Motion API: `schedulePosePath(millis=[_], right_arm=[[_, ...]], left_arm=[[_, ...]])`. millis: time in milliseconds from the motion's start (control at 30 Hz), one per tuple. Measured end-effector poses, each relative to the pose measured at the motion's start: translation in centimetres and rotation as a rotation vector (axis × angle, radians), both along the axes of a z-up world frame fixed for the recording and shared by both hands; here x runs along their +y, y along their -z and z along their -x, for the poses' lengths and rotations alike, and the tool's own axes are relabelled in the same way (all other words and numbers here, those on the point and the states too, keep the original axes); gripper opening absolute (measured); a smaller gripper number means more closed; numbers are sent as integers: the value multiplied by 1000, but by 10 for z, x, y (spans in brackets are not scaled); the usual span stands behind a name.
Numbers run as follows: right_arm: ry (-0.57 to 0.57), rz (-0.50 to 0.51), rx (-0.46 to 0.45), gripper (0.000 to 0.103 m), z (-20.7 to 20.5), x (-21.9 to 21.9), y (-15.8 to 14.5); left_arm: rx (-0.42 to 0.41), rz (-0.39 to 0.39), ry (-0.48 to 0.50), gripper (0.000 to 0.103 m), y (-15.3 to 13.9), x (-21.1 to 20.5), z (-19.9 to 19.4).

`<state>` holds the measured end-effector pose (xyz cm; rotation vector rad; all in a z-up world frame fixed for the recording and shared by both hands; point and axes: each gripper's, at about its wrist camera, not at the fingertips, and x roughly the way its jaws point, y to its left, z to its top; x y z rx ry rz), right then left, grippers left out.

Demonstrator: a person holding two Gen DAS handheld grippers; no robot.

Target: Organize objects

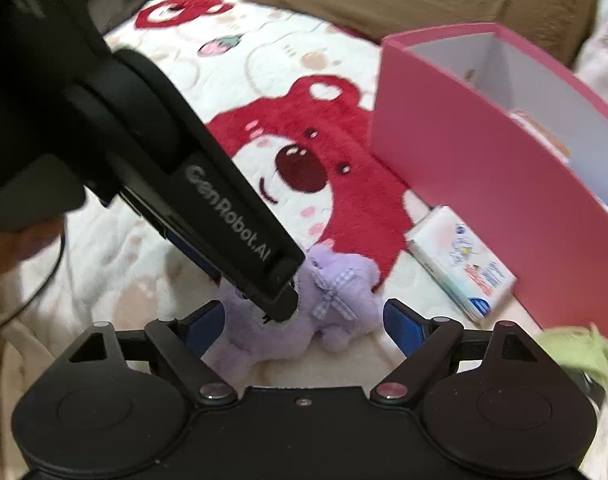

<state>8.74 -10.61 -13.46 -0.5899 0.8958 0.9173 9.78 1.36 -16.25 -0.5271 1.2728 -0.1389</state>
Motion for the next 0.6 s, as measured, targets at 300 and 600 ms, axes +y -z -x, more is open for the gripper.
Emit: schedulePosePath(millis=[300, 600], right_arm=[[-64, -13, 52, 99, -30, -5, 23], [109, -116, 111, 99, -35, -18, 22]], left_arm=[[-90, -74, 69, 47, -12, -12, -1], [-77, -54, 48, 48, -12, -3, -8]])
